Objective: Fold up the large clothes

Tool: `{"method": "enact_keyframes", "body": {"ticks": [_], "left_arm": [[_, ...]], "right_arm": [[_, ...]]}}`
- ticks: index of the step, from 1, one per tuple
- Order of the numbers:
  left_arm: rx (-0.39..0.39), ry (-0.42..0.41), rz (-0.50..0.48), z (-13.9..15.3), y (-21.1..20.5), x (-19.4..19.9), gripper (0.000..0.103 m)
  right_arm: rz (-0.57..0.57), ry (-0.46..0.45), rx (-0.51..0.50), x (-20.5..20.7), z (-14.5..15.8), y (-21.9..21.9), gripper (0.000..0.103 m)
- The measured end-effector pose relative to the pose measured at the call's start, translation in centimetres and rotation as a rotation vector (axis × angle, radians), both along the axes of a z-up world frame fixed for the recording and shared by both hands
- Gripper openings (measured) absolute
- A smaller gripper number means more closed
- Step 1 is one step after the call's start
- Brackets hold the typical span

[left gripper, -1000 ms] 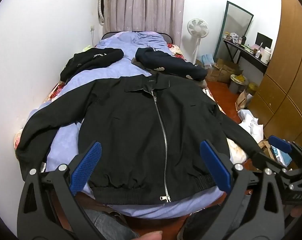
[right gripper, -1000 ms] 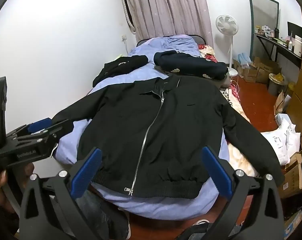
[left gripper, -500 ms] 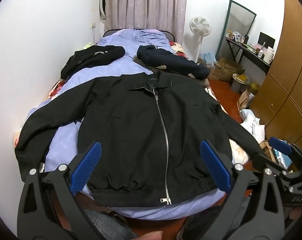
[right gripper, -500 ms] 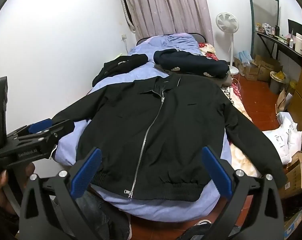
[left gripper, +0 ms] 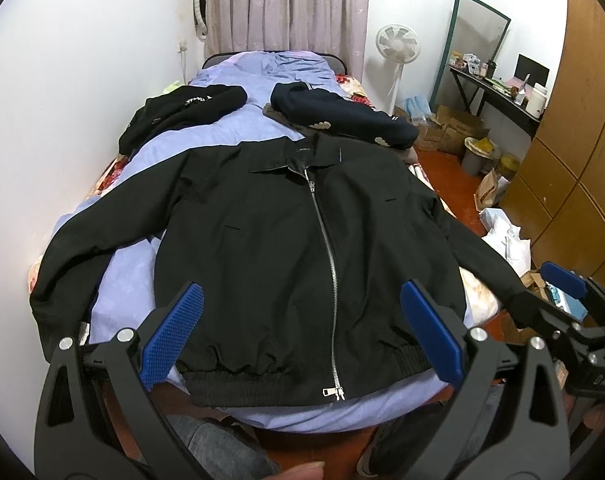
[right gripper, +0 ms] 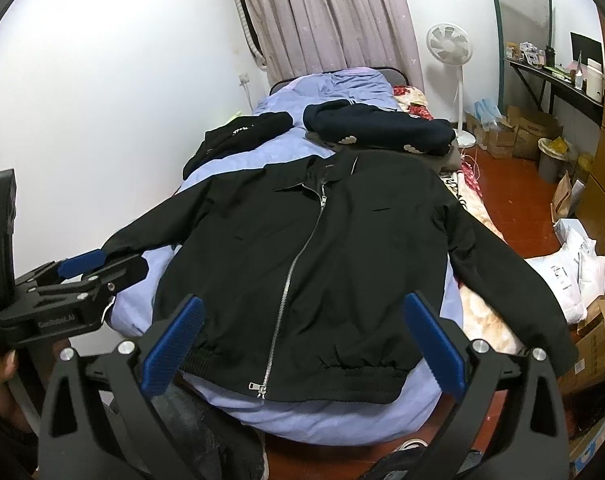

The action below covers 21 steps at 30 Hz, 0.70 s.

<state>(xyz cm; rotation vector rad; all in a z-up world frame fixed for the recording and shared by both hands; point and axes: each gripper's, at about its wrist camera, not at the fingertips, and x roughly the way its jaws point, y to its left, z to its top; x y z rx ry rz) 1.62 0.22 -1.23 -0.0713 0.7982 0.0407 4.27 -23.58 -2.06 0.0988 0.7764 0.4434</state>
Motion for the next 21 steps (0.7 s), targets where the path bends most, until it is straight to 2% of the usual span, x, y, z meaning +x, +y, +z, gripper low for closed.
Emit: {"method": "enact_keyframes", "body": {"ticks": [21], "left_arm": [[-0.003, 0.009, -0.007, 0.9, -0.6, -0.4, 0.097]], "right_arm": [[-0.003, -0.039, 0.005, -1.3, 0.9, 0.2, 0.098]]}}
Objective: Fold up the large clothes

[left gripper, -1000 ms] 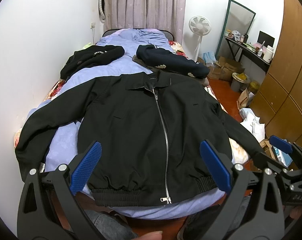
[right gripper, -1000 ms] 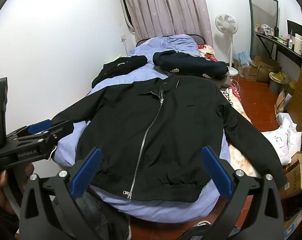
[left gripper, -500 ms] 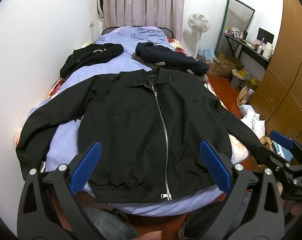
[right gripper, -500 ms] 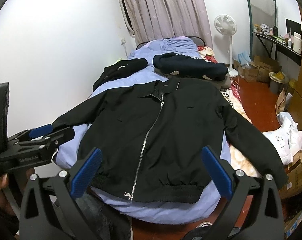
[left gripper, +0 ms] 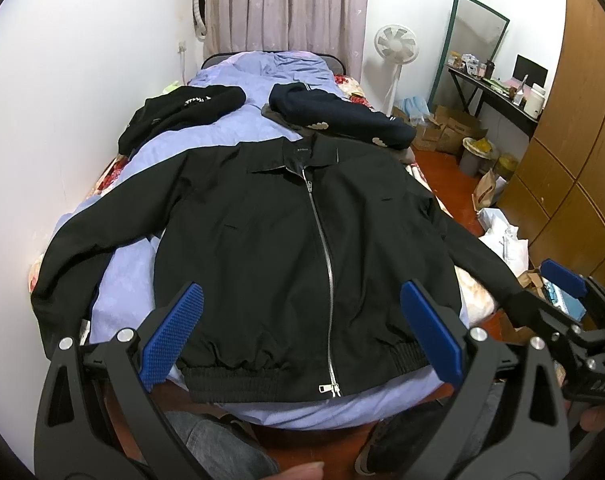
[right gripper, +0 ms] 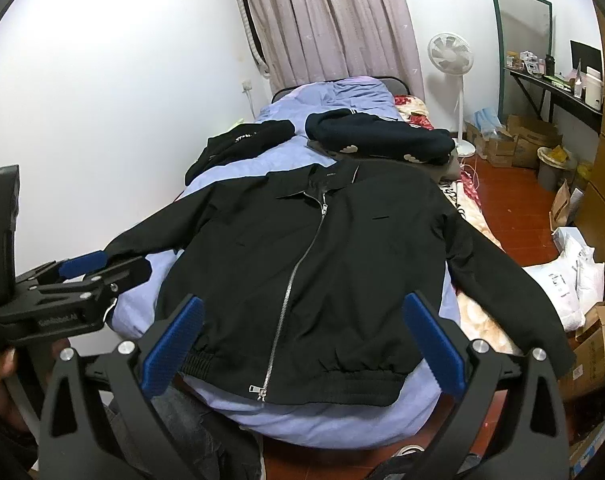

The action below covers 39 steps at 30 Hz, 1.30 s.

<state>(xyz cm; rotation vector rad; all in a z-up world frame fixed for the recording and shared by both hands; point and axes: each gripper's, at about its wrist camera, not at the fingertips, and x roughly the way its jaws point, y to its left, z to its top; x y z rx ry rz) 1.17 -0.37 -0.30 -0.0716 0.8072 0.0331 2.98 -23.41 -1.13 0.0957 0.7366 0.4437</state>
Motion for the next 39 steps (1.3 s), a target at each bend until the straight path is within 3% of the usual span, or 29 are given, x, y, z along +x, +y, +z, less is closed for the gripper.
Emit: {"method": "enact_keyframes", "body": {"ticks": [31, 35, 39], "left_arm": [[0.011, -0.02, -0.037, 0.3, -1.3, -1.1, 0.097], [0.023, -0.076, -0.045, 0.2, -1.6, -1.1, 0.097], [0.037, -0.118, -0.119, -0.4, -2.6, -1.2, 0.097]], "right_arm": [[0.004, -0.017, 0.013, -0.6, 0.8, -0.4, 0.098], [-0.017, -0.062, 0.009, -0.7, 0.6, -1.4, 0.098], [-0.065, -0.11, -0.016, -0.6, -0.3, -3.7, 0.098]]}}
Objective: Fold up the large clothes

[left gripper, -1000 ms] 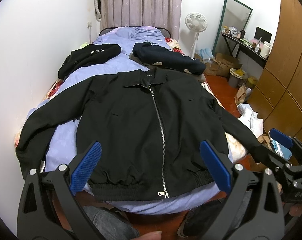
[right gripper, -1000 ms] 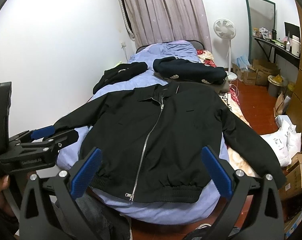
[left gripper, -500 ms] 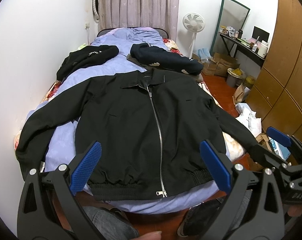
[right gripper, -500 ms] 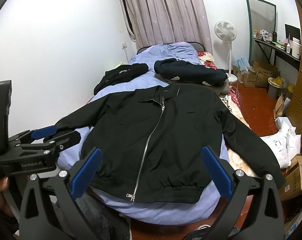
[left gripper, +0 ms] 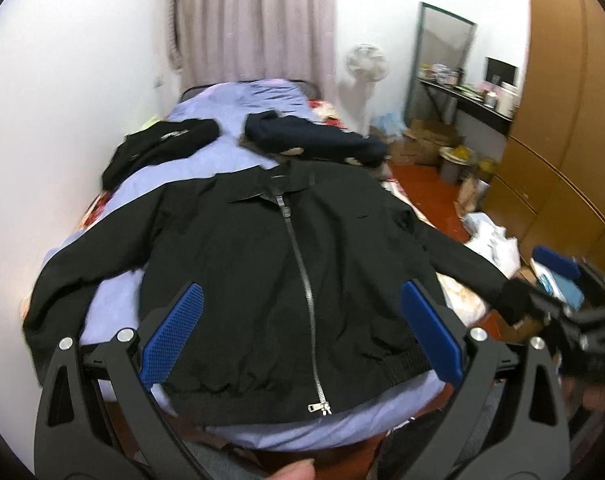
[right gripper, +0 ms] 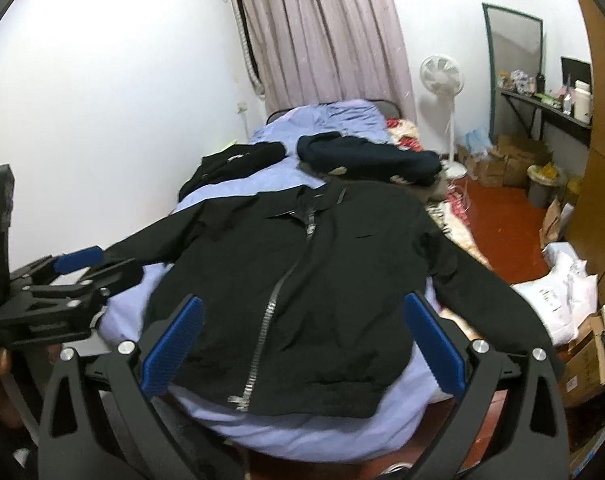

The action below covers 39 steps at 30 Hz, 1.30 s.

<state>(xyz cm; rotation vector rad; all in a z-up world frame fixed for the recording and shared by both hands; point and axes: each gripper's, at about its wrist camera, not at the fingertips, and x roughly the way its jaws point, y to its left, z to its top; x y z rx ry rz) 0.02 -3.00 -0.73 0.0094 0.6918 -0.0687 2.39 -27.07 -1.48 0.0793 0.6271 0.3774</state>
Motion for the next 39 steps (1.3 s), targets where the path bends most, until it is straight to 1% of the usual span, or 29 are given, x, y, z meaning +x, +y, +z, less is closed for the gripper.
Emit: {"method": "enact_keyframes", "body": {"ticks": [4, 5, 7, 10, 14, 17, 20, 23, 24, 26, 29, 31, 33, 34, 36, 37, 39], "left_arm": [[0.036, 0.064, -0.051, -1.6, -1.1, 0.6, 0.097], [0.02, 0.078, -0.08, -2.2, -1.2, 0.8, 0.097], [-0.016, 0.066, -0.111, -3.1, -1.2, 1.2, 0.097], [0.002, 0.056, -0.123, -4.7, -1.7, 2.1, 0.097], [-0.023, 0.101, -0.158, -7.9, -3.0, 4.8, 0.097], [-0.02, 0.111, -0.176, -9.9, -4.3, 7.0, 0.097], [-0.028, 0.117, -0.208, -11.6, -5.7, 9.1, 0.097], [-0.001, 0.095, -0.255, -12.7, -7.3, 11.1, 0.097], [0.005, 0.084, -0.27, -13.1, -7.7, 11.5, 0.097], [0.016, 0.063, -0.299, -13.8, -8.3, 12.4, 0.097], [0.008, 0.058, -0.334, -15.0, -8.8, 14.4, 0.097], [0.003, 0.059, -0.338, -15.6, -8.8, 15.3, 0.097], [-0.028, 0.066, -0.342, -16.1, -8.8, 16.4, 0.097], [-0.047, 0.069, -0.348, -16.2, -8.8, 16.9, 0.097], [-0.068, 0.067, -0.362, -16.4, -9.0, 17.6, 0.097], [-0.077, 0.066, -0.368, -16.5, -9.2, 17.9, 0.097], [-0.1, 0.066, -0.381, -16.8, -9.4, 18.1, 0.097]], "right_arm": [[-0.062, 0.021, -0.008, 1.5, -1.9, -3.0, 0.098], [-0.075, 0.032, -0.019, 2.1, -2.5, -3.9, 0.098], [-0.089, 0.052, -0.056, 3.5, -3.9, -5.8, 0.098], [-0.108, 0.063, -0.114, 5.2, -5.8, -9.1, 0.098], [-0.141, 0.116, -0.148, 7.2, -8.4, -14.7, 0.098], [-0.177, 0.166, -0.19, 8.7, -10.7, -18.5, 0.098], [-0.198, 0.21, -0.193, 10.0, -12.7, -22.3, 0.098], [-0.219, 0.262, -0.183, 11.5, -14.9, -25.9, 0.098], [-0.218, 0.293, -0.17, 12.2, -15.9, -27.3, 0.098], [-0.224, 0.363, -0.104, 13.5, -18.1, -30.0, 0.098], [-0.246, 0.477, 0.034, 14.7, -21.2, -33.4, 0.098], [-0.285, 0.552, 0.154, 14.7, -23.4, -35.4, 0.098], [-0.308, 0.59, 0.261, 14.0, -24.7, -36.8, 0.098], [-0.31, 0.619, 0.334, 13.5, -25.8, -37.2, 0.098], [-0.322, 0.659, 0.421, 12.6, -27.1, -37.4, 0.098], [-0.339, 0.674, 0.5, 11.8, -27.9, -37.4, 0.098], [-0.359, 0.686, 0.61, 10.6, -29.0, -36.8, 0.098]]}}
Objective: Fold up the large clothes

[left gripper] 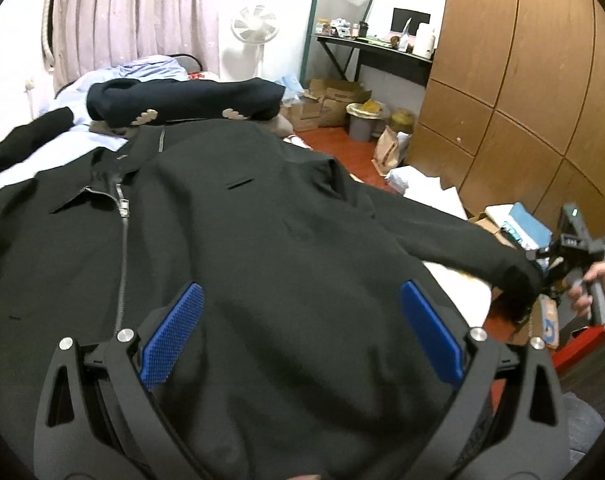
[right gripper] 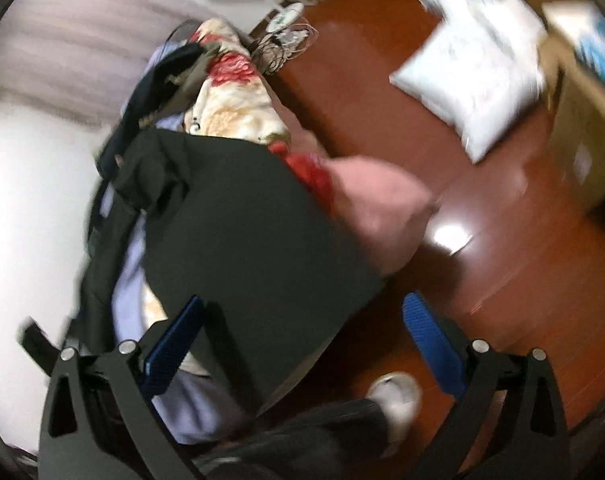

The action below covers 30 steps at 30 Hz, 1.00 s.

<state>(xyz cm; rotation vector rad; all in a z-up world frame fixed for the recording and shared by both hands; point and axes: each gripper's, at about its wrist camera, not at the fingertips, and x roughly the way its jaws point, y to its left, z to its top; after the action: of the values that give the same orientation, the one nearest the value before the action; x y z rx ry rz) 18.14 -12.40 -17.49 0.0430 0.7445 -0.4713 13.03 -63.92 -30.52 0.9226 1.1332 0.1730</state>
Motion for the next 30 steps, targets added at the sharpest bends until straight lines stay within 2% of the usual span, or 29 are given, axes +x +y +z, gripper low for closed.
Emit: {"method": "enact_keyframes", "body": {"ticks": [2, 3, 5, 7, 8, 9, 11, 14, 16, 21, 23, 25, 27, 30], "left_arm": [[-0.015, 0.011, -0.01, -0.3, 0.0, 0.1, 0.097], [-0.016, 0.02, -0.017, -0.5, -0.1, 0.1, 0.097], [-0.007, 0.034, -0.022, -0.8, -0.1, 0.2, 0.097], [-0.005, 0.037, -0.025, -0.8, 0.2, 0.0, 0.097], [-0.007, 0.028, -0.028, -0.6, 0.5, -0.1, 0.097], [0.001, 0.021, -0.028, -0.4, 0.9, -0.2, 0.097], [0.029, 0.004, -0.024, 0.0, 1.7, -0.4, 0.096], [0.047, 0.037, -0.011, 0.1, 3.7, -0.4, 0.094], [0.027, 0.069, 0.01, 0.2, 5.7, -0.3, 0.078], [0.051, 0.126, 0.048, 0.0, 9.6, -1.0, 0.056], [0.036, 0.156, 0.057, -0.1, 11.5, -1.4, 0.049], [0.029, 0.183, 0.07, -0.5, 13.0, -2.0, 0.025], [0.018, 0.203, 0.089, -0.8, 14.3, -2.5, 0.013], [0.001, 0.222, 0.106, -1.2, 15.9, -3.2, 0.008]], "right_arm": [[-0.032, 0.003, 0.073, -0.7, -1.1, 0.9, 0.098], [-0.047, -0.004, 0.1, -0.9, -1.4, 1.2, 0.094], [-0.088, -0.004, 0.115, -1.0, -1.6, 2.1, 0.067], [-0.132, 0.01, 0.061, -1.4, -1.2, 2.3, 0.038], [-0.146, 0.011, 0.055, -1.4, -0.8, 2.6, 0.029], [-0.154, 0.015, 0.031, -1.3, -0.3, 2.8, 0.016], [-0.172, -0.007, -0.021, -1.6, 1.6, 2.9, 0.003], [-0.183, -0.085, -0.089, -1.5, 6.0, 3.3, 0.002], [-0.179, -0.125, -0.124, -0.9, 8.4, 3.6, 0.002], [-0.137, -0.198, -0.184, 1.5, 14.7, 6.2, 0.001], [-0.129, -0.226, -0.198, 2.5, 17.0, 7.5, 0.001], [-0.115, -0.254, -0.236, 3.5, 19.5, 9.5, 0.001], [-0.105, -0.293, -0.274, 4.2, 21.7, 11.3, 0.001], [-0.093, -0.353, -0.303, 5.9, 25.4, 14.2, 0.001]]}}
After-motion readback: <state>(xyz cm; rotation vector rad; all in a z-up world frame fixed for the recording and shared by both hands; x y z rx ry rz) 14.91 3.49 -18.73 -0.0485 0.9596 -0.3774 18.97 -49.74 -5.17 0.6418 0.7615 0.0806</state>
